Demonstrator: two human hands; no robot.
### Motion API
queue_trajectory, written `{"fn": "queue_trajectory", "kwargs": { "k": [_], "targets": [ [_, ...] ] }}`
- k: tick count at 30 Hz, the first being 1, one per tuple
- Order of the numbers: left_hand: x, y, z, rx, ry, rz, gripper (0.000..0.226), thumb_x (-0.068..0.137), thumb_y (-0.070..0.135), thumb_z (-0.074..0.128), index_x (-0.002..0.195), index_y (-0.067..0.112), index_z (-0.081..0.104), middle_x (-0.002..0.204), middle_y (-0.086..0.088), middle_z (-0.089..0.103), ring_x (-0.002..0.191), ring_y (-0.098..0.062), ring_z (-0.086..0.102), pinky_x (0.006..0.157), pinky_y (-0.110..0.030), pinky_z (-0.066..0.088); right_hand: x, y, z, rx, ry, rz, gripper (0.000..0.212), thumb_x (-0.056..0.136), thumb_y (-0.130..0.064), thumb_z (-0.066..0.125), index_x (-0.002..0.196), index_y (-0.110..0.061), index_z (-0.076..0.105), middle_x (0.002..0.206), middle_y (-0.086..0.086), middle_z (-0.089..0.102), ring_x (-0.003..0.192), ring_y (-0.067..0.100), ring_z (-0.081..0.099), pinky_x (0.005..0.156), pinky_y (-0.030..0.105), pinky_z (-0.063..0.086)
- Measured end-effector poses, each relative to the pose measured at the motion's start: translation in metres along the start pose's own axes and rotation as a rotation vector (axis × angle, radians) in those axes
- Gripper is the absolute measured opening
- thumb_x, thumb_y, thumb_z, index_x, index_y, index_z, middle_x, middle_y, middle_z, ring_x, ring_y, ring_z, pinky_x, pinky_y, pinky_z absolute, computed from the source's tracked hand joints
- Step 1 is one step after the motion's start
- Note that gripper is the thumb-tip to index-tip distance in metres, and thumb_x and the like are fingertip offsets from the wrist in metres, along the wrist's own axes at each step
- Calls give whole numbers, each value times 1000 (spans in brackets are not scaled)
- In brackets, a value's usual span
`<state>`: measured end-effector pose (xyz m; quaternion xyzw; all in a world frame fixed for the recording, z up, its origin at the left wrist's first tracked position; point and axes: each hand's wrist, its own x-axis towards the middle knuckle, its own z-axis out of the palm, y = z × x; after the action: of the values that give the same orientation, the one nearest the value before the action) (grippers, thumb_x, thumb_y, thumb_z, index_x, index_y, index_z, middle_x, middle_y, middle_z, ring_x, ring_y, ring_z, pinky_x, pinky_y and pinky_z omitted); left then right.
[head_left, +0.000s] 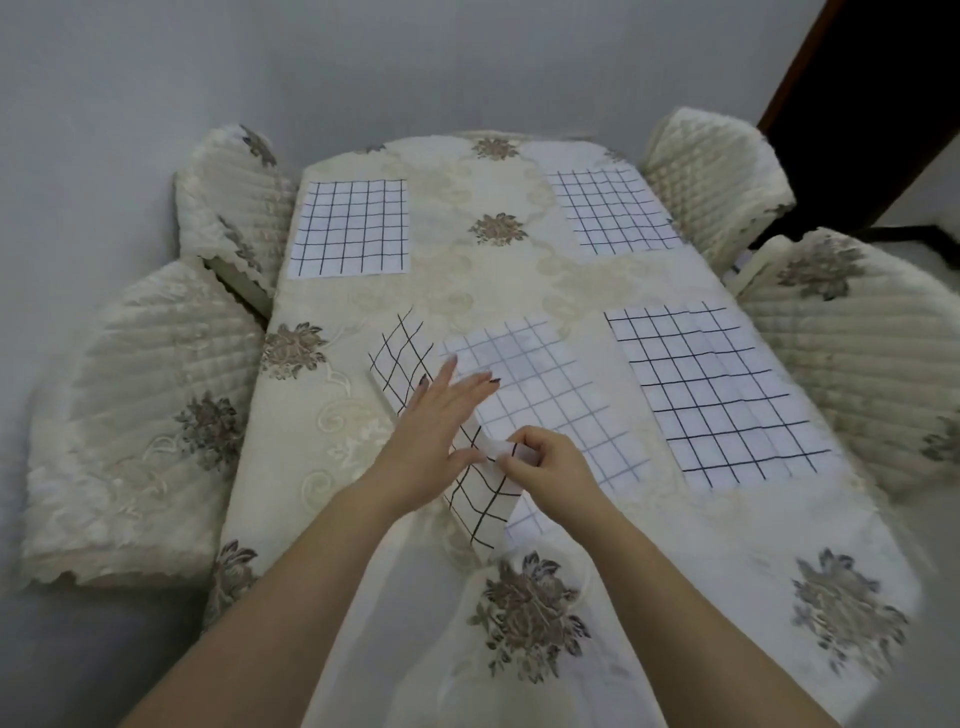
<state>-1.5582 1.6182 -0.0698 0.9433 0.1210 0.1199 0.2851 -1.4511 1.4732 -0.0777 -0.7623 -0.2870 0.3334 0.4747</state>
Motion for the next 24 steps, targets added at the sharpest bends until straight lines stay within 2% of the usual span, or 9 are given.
{"fn": "queue_trajectory", "kwargs": {
  "k": [2, 4, 6, 7, 9, 11, 18, 21, 24],
  "targets": [
    [13, 9, 1, 62, -115, 77, 46, 86, 22, 67, 130, 23, 53, 134, 13, 52, 140, -6, 28, 121, -36, -2, -3, -2, -15, -35, -36, -23, 14, 84, -18, 66, 79, -6, 65, 57, -7, 51, 52, 3, 45, 53, 18, 36],
    [25, 20, 0, 116, -182, 81, 18, 87, 25, 65, 103, 17, 65, 96, 10, 65, 108, -10, 56, 119, -35, 10, -4, -3, -30, -44, -35, -31, 19, 83, -19, 68, 77, -2, 64, 54, -10, 45, 48, 1, 39, 50, 15, 30],
    [32, 26, -3, 138, -217, 27, 12, 86, 28, 67, 85, 16, 65, 72, 13, 57, 88, -16, 55, 106, -29, 30, -5, -2, -43, -22, -14, -35, 19, 81, -24, 71, 75, -7, 66, 58, -4, 51, 56, 7, 44, 56, 22, 34],
    [35, 28, -5, 154, -220, 13, 13, 84, 29, 68, 79, 18, 63, 68, 13, 55, 83, -17, 53, 91, -29, 37, -6, 0, -51, -11, 1, -42, 16, 80, -26, 71, 75, -11, 67, 63, 2, 56, 61, 11, 48, 59, 27, 37],
    [38, 28, -8, 176, -219, 5, 19, 82, 31, 71, 70, 23, 57, 66, 9, 57, 73, -16, 51, 68, -30, 39, -9, 1, -67, -1, 21, -29, 11, 81, -25, 71, 77, -14, 69, 72, 14, 64, 67, 14, 56, 64, 30, 43],
    [36, 24, -12, 150, -246, -37, 21, 81, 30, 72, 67, 23, 58, 66, 5, 61, 68, -13, 52, 62, -30, 41, -13, 2, -83, 25, 38, -24, 8, 83, -21, 71, 80, -14, 71, 73, 8, 69, 66, 8, 60, 64, 22, 45],
    [25, 3, -25, 178, -244, -171, 29, 81, 30, 71, 61, 26, 49, 64, 7, 55, 68, -16, 49, 57, -29, 34, -14, 14, -119, 110, 131, -5, 8, 84, -19, 70, 79, -14, 73, 74, 4, 66, 71, 14, 56, 72, 28, 43],
    [18, -9, -33, 140, -210, -223, 21, 79, 28, 72, 65, 28, 57, 66, 9, 58, 72, -16, 55, 64, -31, 43, -15, 16, -127, 157, 158, 2, 7, 84, -17, 69, 83, -12, 74, 85, 11, 72, 78, 18, 65, 72, 28, 47],
    [10, -24, -41, 130, -165, -275, 31, 78, 27, 74, 58, 33, 50, 60, 9, 55, 65, -15, 52, 61, -31, 41, -16, 20, -137, 191, 196, 15, 10, 86, -15, 68, 89, -8, 74, 91, 11, 74, 85, 23, 70, 76, 31, 53]
  ]
}}
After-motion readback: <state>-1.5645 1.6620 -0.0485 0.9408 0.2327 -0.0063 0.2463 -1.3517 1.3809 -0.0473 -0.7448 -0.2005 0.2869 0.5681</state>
